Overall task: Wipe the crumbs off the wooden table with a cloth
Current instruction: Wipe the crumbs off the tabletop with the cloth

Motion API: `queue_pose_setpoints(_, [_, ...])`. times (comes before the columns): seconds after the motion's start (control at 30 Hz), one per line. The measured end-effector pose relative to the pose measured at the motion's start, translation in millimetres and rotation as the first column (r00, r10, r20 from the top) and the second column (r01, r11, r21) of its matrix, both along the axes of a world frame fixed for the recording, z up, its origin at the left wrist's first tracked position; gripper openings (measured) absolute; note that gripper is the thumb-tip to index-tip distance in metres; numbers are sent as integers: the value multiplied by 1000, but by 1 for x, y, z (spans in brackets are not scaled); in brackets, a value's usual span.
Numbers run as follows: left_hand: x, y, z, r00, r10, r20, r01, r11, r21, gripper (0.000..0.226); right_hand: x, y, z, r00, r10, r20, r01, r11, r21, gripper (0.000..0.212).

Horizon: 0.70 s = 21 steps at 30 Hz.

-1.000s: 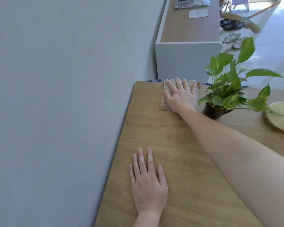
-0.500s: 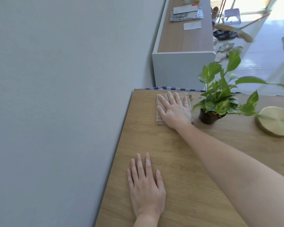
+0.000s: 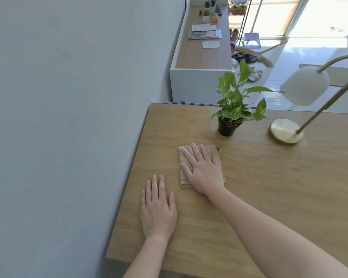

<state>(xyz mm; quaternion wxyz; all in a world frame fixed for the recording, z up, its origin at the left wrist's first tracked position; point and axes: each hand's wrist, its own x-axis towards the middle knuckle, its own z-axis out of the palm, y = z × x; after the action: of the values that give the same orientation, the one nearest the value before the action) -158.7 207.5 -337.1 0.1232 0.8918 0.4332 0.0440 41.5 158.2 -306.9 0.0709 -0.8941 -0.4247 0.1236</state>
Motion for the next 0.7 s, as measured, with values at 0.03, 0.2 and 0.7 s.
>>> queue_pose_setpoints(0.03, [-11, -3, 0, 1000, -8, -1, 8, 1000, 5, 69, -9, -13, 2, 1000, -5, -4, 5, 1000, 0, 64])
queue_pose_setpoints(0.2, [-51, -21, 4, 1000, 2, -14, -2, 1000, -5, 70, -54, -87, 9, 998, -41, -38, 41, 999, -6, 62])
queue_pose_setpoints(0.7, [-73, -43, 12, 998, -16, -52, 17, 1000, 12, 68, 14, -218, 11, 840, -543, 0, 537, 832, -140, 63])
